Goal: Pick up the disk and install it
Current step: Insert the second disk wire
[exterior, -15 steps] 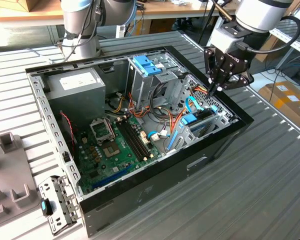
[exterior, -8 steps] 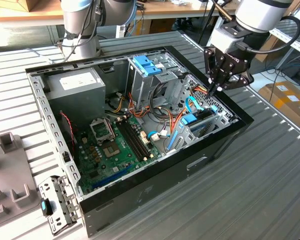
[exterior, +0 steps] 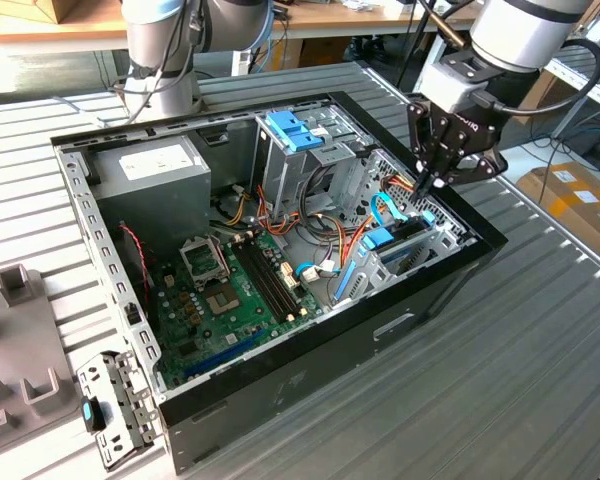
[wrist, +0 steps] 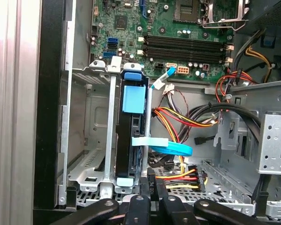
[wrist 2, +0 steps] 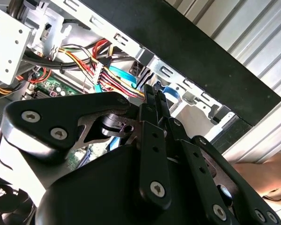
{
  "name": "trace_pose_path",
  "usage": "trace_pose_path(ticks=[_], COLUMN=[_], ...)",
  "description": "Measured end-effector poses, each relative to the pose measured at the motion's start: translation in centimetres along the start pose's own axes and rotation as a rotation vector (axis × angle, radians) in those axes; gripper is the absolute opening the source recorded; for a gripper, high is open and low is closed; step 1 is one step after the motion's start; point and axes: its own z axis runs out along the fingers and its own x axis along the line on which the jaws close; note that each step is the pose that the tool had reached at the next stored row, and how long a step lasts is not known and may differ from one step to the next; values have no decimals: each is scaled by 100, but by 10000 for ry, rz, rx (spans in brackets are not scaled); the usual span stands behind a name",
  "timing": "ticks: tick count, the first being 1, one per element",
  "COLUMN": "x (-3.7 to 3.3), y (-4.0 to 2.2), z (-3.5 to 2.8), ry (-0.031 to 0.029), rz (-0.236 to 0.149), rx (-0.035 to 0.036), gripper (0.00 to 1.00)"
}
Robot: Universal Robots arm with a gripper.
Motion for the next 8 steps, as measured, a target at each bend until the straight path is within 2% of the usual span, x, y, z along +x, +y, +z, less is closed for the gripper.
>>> trace_pose_path(ticks=[5,8], x=[16,22], y=[48,72], z=[13,41], ry=[1,2], rz=[-1,0], rx=[0,0], gripper=[17,17])
